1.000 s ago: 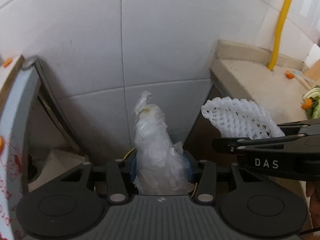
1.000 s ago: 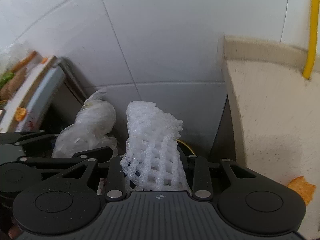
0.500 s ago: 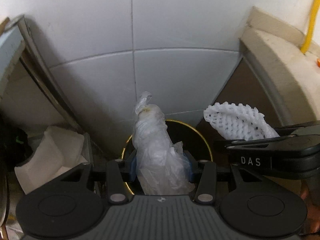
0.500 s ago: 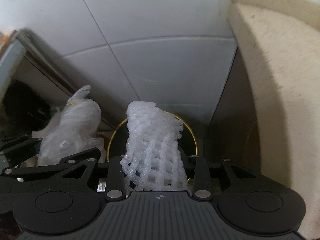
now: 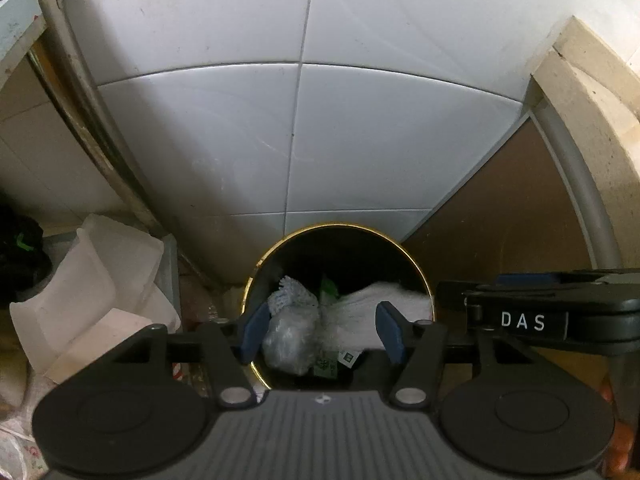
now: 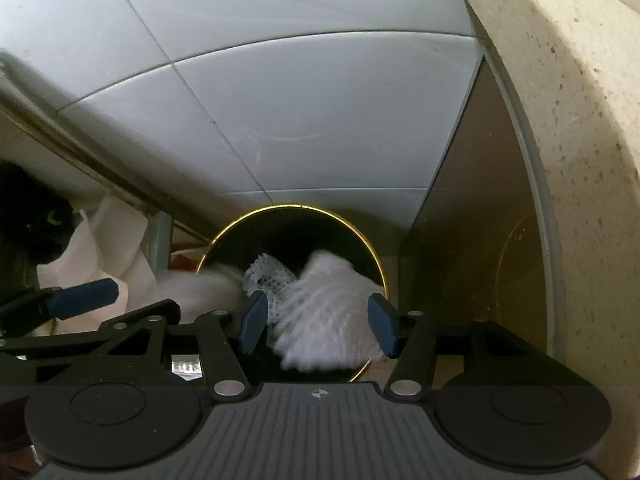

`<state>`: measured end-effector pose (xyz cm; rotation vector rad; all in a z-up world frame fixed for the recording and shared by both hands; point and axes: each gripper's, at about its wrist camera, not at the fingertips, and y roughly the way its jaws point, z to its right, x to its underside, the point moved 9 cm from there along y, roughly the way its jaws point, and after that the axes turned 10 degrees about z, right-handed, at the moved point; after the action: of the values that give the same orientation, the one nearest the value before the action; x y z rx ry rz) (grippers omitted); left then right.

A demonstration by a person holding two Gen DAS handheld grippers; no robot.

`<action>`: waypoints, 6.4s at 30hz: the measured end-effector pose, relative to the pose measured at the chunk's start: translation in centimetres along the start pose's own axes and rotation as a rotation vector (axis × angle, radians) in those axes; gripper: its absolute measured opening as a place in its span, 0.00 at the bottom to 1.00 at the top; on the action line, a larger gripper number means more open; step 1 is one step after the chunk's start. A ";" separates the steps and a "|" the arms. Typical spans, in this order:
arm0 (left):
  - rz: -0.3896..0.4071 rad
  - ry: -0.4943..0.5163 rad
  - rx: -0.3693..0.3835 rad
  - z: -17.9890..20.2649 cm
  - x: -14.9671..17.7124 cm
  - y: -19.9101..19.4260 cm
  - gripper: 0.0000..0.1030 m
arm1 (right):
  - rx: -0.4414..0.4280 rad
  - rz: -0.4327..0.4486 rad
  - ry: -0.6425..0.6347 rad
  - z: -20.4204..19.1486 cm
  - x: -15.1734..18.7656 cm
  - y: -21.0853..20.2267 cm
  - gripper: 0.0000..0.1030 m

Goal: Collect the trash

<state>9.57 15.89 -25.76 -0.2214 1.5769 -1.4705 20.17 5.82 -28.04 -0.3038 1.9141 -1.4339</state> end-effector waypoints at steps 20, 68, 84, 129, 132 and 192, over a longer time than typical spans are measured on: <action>0.101 0.032 0.010 0.0 -1.6 -4.4 0.57 | 0.024 0.077 0.067 0.7 -0.9 -2.9 0.73; 0.262 0.398 0.369 11.7 -0.2 -15.1 0.68 | 0.295 0.432 0.328 8.1 6.5 -22.7 0.82; 0.268 0.544 0.537 21.2 -0.2 -15.7 0.69 | 0.417 0.486 0.446 16.2 8.7 -27.3 0.83; 0.220 0.703 0.606 28.3 2.1 -10.9 0.31 | 0.283 0.515 0.156 23.6 -2.6 -20.4 0.70; 0.235 0.711 0.597 28.3 2.2 -11.0 0.31 | 0.295 0.473 0.163 24.8 -2.7 -18.8 0.71; 0.275 0.634 0.555 26.3 2.0 -12.4 0.09 | 0.118 0.450 0.191 17.8 2.9 -23.8 0.11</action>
<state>21.65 -6.80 -12.01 0.8200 1.5058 -1.7781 24.58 -17.43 -9.82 0.3136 1.8804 -1.2938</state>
